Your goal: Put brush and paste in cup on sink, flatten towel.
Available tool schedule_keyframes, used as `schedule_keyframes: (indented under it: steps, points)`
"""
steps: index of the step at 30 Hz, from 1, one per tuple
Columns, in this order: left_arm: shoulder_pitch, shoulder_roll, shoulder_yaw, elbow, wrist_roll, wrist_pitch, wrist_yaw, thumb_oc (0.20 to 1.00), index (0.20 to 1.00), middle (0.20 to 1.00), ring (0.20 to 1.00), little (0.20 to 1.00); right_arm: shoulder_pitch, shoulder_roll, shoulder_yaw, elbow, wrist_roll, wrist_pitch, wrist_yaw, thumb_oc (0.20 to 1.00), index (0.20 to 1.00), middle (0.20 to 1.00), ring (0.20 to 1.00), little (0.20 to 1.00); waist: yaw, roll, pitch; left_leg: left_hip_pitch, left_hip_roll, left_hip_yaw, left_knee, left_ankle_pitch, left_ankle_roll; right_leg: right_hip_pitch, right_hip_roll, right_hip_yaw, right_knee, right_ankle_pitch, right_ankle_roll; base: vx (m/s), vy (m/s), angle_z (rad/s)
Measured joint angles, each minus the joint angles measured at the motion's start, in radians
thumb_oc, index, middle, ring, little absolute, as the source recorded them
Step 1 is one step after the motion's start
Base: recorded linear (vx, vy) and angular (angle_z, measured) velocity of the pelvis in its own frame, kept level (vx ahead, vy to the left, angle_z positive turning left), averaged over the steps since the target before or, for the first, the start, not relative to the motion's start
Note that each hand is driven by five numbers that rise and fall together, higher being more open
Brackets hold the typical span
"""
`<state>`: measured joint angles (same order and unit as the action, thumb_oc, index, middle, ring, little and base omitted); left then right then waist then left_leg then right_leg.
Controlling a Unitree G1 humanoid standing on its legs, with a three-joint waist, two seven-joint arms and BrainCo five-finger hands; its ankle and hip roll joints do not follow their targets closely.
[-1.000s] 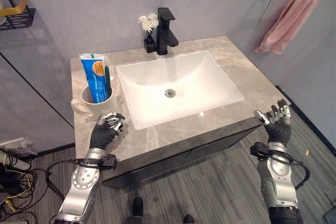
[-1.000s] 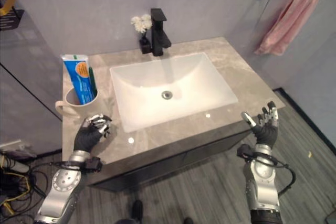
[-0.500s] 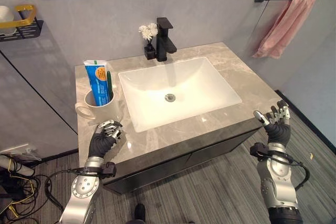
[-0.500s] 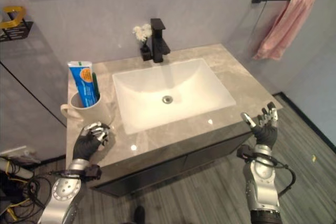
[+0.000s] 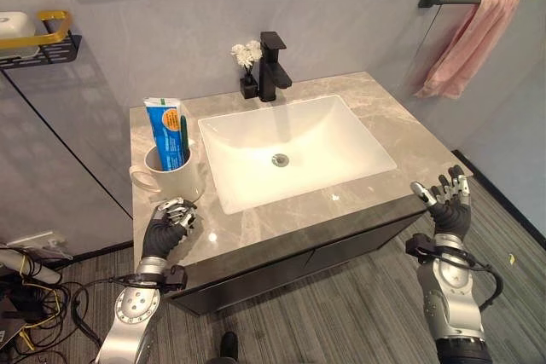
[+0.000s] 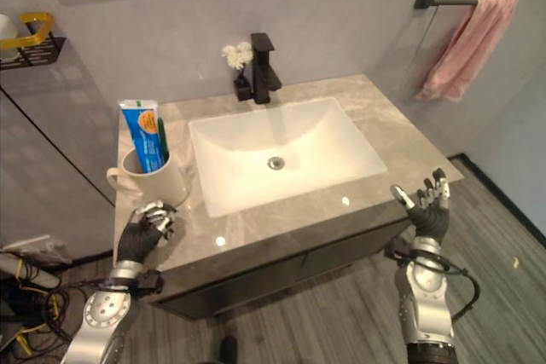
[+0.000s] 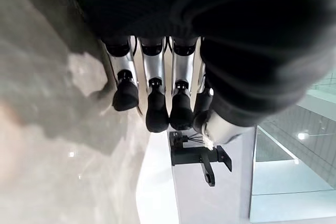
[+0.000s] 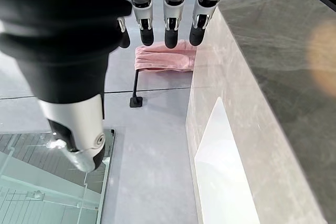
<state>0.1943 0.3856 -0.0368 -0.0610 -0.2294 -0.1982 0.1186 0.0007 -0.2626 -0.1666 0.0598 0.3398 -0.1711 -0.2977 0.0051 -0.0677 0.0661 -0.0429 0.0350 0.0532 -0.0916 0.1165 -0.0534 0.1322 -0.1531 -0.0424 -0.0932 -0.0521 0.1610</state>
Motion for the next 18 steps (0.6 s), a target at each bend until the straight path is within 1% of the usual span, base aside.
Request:
schedule_keyframes:
  steps: [4, 8, 11, 18]
  points:
    - [-0.006, 0.000, 0.016, 0.012, 0.014, 0.007, 0.019, 0.200, 0.200, 0.200, 0.200, 0.200, 0.001, 0.004, 0.000, 0.000, 0.000, 0.001, 0.000, 1.000, 1.000, 1.000, 1.000, 1.000, -0.006, 0.006, -0.005, 0.008, 0.002, 0.000, -0.001, 0.000, 0.000, 0.007, 0.001, 0.000, 0.000, -0.001, 0.001, 0.00, 0.000, 0.00]
    - [-0.036, 0.000, 0.031, 0.063, 0.017, 0.008, 0.037, 0.200, 0.200, 0.200, 0.200, 0.200, 0.004, 0.004, 0.000, 0.002, 0.000, 0.001, 0.000, 1.000, 1.000, 1.000, 1.000, 1.000, -0.017, 0.014, -0.011, 0.007, 0.002, 0.001, -0.002, -0.001, 0.000, 0.007, 0.001, 0.001, 0.000, 0.000, 0.000, 0.00, 0.000, 0.00]
    - [-0.050, 0.000, 0.033, 0.083, 0.036, 0.010, 0.054, 0.200, 0.200, 0.200, 0.200, 0.200, 0.007, 0.004, 0.000, 0.002, 0.000, 0.002, 0.001, 1.000, 1.000, 1.000, 1.000, 1.000, -0.023, 0.014, -0.013, 0.008, 0.003, 0.003, -0.001, -0.001, 0.000, 0.006, 0.001, 0.003, 0.000, 0.001, -0.002, 0.00, 0.000, 0.00]
    - [-0.078, 0.000, 0.032, 0.092, 0.040, 0.013, 0.055, 0.200, 0.200, 0.200, 0.200, 0.200, 0.018, 0.004, 0.000, 0.002, 0.000, 0.008, 0.002, 1.000, 1.000, 1.000, 1.000, 1.000, -0.025, 0.011, -0.015, 0.009, 0.003, 0.007, -0.001, -0.001, 0.000, 0.005, 0.001, 0.005, 0.000, 0.002, -0.002, 0.00, 0.000, 0.00]
